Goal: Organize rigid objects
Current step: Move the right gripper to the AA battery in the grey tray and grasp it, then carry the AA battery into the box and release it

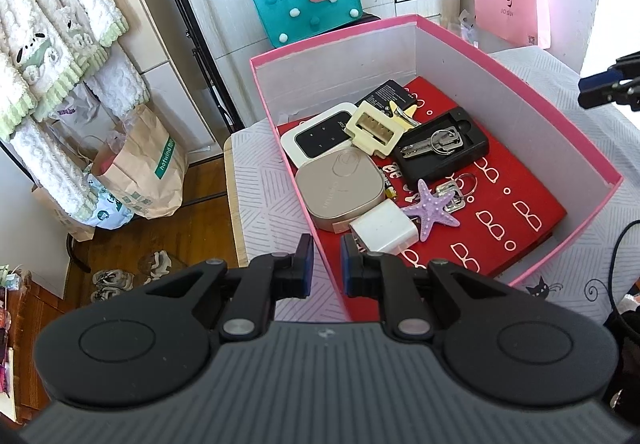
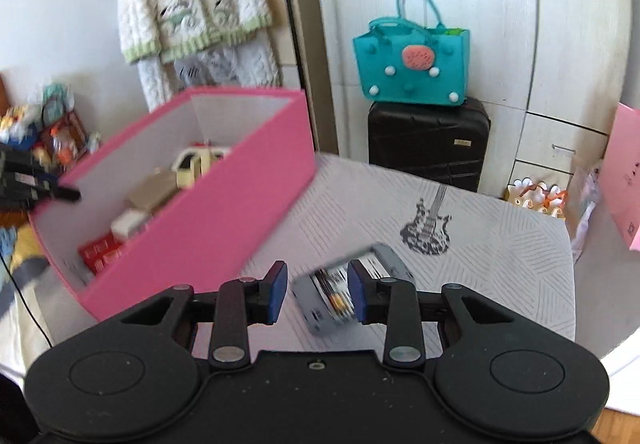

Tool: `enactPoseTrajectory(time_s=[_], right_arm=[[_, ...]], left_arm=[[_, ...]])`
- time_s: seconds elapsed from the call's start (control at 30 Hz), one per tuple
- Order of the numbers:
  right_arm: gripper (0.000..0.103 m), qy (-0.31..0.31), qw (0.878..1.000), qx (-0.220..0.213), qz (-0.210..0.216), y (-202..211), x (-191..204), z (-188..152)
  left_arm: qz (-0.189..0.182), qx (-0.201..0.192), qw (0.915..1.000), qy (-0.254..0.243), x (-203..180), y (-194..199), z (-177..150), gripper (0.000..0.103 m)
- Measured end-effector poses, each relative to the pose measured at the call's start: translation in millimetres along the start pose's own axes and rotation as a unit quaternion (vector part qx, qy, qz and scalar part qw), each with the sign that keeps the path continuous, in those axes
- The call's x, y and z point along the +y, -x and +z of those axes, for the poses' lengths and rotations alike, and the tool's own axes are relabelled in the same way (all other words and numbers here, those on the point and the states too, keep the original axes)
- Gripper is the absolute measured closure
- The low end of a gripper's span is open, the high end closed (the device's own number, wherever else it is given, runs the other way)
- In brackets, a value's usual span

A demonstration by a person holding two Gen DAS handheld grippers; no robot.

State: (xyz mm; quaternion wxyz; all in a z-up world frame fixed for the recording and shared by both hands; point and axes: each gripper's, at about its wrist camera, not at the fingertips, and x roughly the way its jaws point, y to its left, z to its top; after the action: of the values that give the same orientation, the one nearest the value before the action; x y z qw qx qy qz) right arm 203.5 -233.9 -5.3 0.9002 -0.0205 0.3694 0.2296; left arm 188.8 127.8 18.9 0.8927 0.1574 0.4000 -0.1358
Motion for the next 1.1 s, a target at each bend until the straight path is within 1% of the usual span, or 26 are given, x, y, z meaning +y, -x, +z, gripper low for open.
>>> enactPoseTrajectory(time_s=[0.07,0.2,0.27,0.33,0.4,0.5,0.57,0.6,0.7,0.83,0.87,1.1], right_arm=[[0.069,0.010,1.000,0.013,-0.005,-7.6,-4.2,-2.3],[0.073,0.024,0.999,0.042,0.007,-24.8,-10.0,-3.5],[0.075,0.028,0.998,0.050,0.007,-33.9,-12.3,-3.7],[0.078,0.032,0.998,0.058,0.017,-42.9,-14.7,-2.8],[0.078,0.029,0.997,0.065,0.025,-51.5,-16.7,-1.8],[0.078,0.028,0.997,0.071,0.018,-65.1,-20.1,0.0],[0.089,0.020,0.996,0.078,0.030,-72.8,-24.7,0.3],[0.092,0.025,0.996,0.075,0.030,-74.2,-24.4,0.2],[0.092,0.029,0.997,0.070,0.024,-74.2,-22.6,0.4],[0.092,0.040,0.997,0.058,0.000,-69.2,-12.7,-3.0],[0.092,0.043,0.998,0.053,0.000,-66.3,-10.9,-2.7],[0.092,0.056,0.998,-0.011,0.000,-22.4,14.8,8.0]], left_arm=[[0.003,0.002,1.0000,-0.003,-1.5,0.4,0.7,0.090],[0.008,0.006,0.9999,-0.010,-4.1,1.9,1.9,0.090],[0.010,0.008,0.9998,-0.012,-4.8,2.5,2.3,0.090],[0.012,0.009,0.9998,-0.013,-5.9,3.4,2.6,0.090],[0.015,0.008,0.9998,-0.014,-7.0,3.6,2.3,0.090],[0.012,0.010,0.9999,-0.006,-4.9,3.2,2.7,0.090],[0.010,0.010,0.9999,-0.002,-4.0,3.5,2.8,0.090],[0.010,0.009,0.9999,-0.001,-4.3,3.5,2.5,0.090],[0.012,0.008,0.9999,0.002,-4.6,3.5,2.4,0.090],[0.012,0.009,0.9999,0.004,-4.8,3.6,2.2,0.090],[0.012,0.009,0.9999,0.004,-4.9,3.7,1.9,0.090],[0.012,0.008,0.9999,0.004,-4.7,3.9,1.9,0.090]])
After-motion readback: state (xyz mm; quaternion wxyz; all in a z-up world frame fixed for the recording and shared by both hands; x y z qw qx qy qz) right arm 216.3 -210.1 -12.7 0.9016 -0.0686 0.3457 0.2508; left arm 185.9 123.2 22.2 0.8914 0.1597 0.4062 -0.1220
